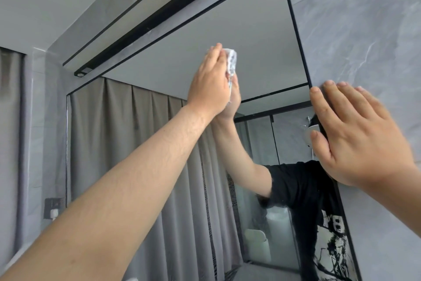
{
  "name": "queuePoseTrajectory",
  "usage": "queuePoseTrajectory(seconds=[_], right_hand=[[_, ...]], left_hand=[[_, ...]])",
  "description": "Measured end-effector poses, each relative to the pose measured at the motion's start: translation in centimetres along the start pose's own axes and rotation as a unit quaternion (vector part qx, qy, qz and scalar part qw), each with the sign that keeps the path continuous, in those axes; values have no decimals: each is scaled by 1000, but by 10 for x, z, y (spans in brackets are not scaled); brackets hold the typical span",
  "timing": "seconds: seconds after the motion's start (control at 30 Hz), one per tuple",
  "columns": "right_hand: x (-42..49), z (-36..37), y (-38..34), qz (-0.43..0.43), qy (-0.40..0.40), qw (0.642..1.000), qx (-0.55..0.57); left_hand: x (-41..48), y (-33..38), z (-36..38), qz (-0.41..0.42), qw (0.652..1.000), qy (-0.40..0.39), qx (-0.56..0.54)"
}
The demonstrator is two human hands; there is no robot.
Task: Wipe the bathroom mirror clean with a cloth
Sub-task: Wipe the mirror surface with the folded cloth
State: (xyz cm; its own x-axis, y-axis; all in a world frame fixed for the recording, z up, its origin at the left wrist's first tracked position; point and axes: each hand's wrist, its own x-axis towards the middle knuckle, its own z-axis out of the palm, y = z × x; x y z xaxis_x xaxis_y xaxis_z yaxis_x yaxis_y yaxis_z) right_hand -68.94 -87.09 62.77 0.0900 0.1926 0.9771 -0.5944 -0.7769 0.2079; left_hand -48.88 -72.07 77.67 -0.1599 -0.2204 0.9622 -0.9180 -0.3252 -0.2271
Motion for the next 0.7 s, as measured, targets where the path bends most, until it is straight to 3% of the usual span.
queuePoseTrajectory(seconds=[0.23, 0.37, 0.47, 0.57, 0.7], right_hand=[[-1, 0, 0, 0, -6, 1000, 1], [-1, -1, 0, -3, -5, 1000, 3], [0, -2, 0, -7, 0, 1000, 6], [0, -2, -1, -4, -9, 1000, 8], [0, -3, -1, -2, -12, 1000, 9]], left_hand=[[-92, 55, 24, 145, 987, -48, -51], [-165, 69, 42, 323, 943, -66, -44], [-175, 72, 40, 384, 918, -81, -53], [-155, 58, 40, 354, 932, -58, -45], [-129, 19, 32, 159, 986, -5, -42]])
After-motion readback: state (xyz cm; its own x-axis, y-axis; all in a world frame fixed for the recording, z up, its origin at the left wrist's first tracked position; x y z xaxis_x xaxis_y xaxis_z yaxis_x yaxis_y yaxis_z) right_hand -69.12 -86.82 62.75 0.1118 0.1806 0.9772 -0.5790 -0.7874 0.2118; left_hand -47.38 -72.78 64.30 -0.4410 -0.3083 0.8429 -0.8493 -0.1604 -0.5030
